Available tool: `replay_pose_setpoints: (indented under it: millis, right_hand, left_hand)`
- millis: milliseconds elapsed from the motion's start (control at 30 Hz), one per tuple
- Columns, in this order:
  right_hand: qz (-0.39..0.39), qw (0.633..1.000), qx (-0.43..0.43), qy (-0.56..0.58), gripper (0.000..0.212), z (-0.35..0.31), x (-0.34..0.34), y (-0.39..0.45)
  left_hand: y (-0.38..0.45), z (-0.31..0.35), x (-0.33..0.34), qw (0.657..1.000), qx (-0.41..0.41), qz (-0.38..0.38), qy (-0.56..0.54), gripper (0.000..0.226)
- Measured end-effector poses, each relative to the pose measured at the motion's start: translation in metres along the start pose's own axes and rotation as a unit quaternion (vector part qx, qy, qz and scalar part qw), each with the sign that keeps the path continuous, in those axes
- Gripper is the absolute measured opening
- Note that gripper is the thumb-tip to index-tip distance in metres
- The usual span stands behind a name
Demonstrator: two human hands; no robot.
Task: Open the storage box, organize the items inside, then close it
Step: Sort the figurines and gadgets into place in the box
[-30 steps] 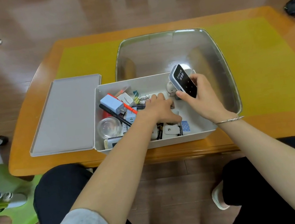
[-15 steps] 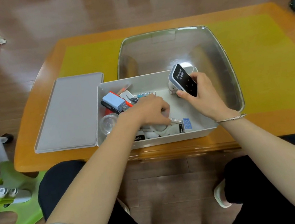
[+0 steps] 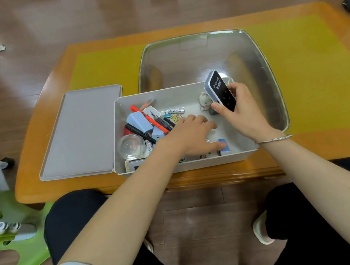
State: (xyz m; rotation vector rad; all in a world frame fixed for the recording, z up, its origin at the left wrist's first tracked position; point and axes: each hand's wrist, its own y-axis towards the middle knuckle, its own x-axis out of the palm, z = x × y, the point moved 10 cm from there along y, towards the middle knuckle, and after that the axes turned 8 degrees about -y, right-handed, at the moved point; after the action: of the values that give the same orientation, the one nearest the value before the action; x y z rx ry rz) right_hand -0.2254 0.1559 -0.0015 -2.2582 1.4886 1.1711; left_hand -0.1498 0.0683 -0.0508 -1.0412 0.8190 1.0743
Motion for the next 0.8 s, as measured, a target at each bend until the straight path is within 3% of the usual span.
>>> replay_pose_setpoints:
  millis: [167,300,567,800]
  right_hand:
    - [0.003,1.000,0.000,-0.004,0.054,0.001,0.000,0.000]
    - [-0.007,1.000,0.000,-0.017,0.056,0.002,0.003,0.000]
    - [-0.028,0.997,-0.031,-0.058,0.050,-0.005,0.006,0.000]
    - [-0.057,0.983,-0.096,-0.144,0.065,-0.018,0.006,-0.001]
  left_hand:
    - [0.013,-0.004,0.025,0.993,-0.074,-0.078,0.039,0.068]
    - [0.009,-0.002,0.036,0.988,-0.064,-0.130,0.060,0.066]
    - [-0.005,-0.012,0.033,0.992,-0.055,-0.108,0.038,0.059]
    - [-0.009,-0.021,0.032,0.992,-0.094,-0.074,0.038,0.068]
